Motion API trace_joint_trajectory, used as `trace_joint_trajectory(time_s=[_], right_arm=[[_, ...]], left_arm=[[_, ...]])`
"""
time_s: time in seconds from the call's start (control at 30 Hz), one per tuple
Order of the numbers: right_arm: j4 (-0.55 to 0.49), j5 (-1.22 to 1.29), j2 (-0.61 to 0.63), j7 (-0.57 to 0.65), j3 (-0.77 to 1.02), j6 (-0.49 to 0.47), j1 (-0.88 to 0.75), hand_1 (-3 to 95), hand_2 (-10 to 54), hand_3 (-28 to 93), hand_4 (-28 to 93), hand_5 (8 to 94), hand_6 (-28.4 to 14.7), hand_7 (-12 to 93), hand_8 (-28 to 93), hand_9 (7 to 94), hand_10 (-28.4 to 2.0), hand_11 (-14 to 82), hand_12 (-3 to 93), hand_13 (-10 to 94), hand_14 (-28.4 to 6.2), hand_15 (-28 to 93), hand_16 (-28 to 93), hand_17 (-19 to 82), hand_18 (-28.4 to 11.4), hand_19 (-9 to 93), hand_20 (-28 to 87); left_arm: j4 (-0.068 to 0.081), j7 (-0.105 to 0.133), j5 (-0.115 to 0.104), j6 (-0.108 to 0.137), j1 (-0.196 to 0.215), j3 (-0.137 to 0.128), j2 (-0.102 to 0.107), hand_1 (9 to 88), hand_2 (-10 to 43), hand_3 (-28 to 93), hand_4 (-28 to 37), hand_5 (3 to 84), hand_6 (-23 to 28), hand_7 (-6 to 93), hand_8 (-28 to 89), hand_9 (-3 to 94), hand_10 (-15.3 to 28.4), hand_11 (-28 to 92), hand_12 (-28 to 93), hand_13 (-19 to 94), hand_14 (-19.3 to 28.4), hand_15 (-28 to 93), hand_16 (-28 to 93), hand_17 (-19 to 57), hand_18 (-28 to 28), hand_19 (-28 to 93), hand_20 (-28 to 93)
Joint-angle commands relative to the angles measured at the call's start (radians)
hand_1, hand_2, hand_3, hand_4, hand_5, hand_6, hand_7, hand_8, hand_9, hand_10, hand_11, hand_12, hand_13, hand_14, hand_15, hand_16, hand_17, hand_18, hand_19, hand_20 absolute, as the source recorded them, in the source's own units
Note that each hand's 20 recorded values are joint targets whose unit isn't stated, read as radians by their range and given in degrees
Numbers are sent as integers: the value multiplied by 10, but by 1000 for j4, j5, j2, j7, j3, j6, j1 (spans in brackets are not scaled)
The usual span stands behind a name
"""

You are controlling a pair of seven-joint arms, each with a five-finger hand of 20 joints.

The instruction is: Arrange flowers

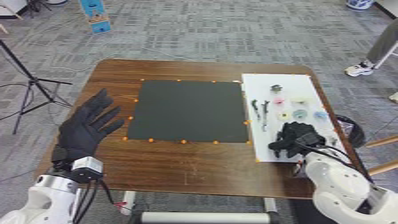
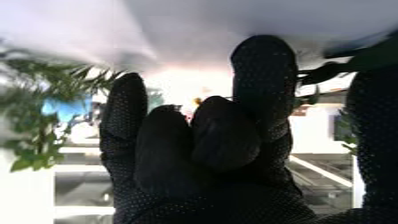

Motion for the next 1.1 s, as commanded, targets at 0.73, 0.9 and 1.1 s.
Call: trace_joint_trajectory(time_s=[0.73, 0.9, 1.1], right_arm=[[-49, 64, -72, 49, 99, -263, -204, 259, -95, 797, -278, 693, 0, 664, -145, 763, -119, 670, 482, 672, -142, 851, 439, 265, -204, 778, 325], [-46, 85, -74, 53, 128, -275, -229, 251, -95, 795, -273, 685, -4, 652, -148, 744, -124, 665, 482, 660, -144, 846, 435, 257, -206, 775, 326], [-59, 78, -64, 75, 143, -318, -255, 241, -95, 781, -277, 677, -5, 649, -150, 729, -124, 664, 484, 652, -146, 844, 431, 251, -208, 769, 327]], left_arm=[[-18, 3, -12, 4, 30, -11, -20, 239, -95, 683, -283, 232, 19, 195, -98, 187, 101, 164, 175, 182, 139, 138, 53, -106, 277, 433, 50], [-15, 1, -12, 3, 28, -9, -21, 236, -95, 685, -283, 232, 19, 195, -98, 187, 102, 162, 175, 182, 140, 139, 54, -106, 277, 433, 50], [-8, -3, -11, -4, 15, -5, -13, 235, -95, 686, -283, 232, 20, 194, -98, 187, 102, 162, 175, 183, 139, 139, 54, -107, 277, 433, 50]])
